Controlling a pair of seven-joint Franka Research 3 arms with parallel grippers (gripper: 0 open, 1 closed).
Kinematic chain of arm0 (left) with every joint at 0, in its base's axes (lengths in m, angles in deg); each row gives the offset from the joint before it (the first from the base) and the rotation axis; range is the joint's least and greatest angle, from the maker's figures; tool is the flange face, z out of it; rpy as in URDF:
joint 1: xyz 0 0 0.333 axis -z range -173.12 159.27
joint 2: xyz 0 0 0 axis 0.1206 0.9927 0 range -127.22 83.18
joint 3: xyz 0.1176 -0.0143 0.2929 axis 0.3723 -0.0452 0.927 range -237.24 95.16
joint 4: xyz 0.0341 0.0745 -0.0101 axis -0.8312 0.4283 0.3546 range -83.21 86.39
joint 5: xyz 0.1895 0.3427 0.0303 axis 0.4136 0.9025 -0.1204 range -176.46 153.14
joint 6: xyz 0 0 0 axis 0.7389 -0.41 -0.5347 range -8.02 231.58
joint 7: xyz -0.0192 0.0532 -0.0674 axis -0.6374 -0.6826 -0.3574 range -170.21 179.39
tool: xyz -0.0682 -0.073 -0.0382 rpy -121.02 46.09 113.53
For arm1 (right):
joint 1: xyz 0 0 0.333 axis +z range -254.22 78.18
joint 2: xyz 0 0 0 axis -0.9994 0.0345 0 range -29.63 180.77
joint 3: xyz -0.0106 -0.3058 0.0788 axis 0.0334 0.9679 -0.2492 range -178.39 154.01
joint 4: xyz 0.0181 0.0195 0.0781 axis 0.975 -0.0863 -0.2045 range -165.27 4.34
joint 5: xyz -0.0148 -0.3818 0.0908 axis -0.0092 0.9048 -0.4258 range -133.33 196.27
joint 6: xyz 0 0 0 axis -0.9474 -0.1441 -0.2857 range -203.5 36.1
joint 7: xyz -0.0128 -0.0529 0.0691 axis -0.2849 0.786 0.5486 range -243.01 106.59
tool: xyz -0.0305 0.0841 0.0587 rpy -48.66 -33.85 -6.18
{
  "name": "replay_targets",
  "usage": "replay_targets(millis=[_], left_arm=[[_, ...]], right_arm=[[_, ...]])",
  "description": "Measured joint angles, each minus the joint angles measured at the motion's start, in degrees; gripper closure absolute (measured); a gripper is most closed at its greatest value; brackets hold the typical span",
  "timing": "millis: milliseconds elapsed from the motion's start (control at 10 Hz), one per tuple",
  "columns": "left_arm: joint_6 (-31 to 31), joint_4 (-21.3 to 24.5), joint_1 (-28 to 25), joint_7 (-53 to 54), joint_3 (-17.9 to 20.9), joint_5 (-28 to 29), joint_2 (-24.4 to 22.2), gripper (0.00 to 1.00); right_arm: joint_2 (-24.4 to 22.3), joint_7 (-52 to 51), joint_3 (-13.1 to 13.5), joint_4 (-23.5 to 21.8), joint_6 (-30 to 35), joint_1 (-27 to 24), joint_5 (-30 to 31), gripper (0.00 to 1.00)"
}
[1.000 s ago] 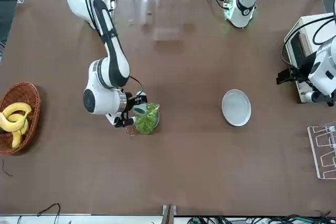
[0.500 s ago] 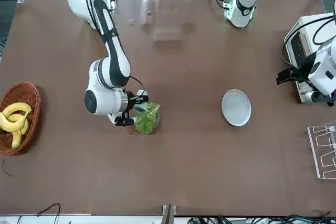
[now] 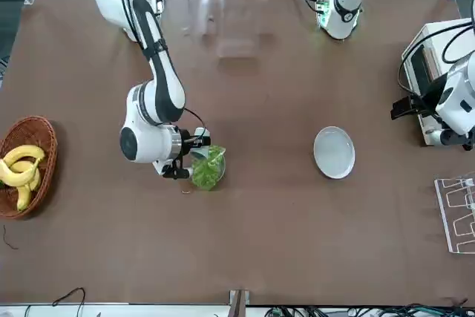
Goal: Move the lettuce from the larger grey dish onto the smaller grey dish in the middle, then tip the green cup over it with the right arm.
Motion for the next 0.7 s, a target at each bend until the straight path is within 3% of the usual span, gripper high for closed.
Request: replay_targets(millis=[700], left_arm=[[0.0, -0.3, -0.1, 0.4, 0.0, 0.0, 0.1, 0.0]], right_arm=[[0.0, 0.3, -0.6, 0.6, 0.3, -0.1, -0.3, 0.32]])
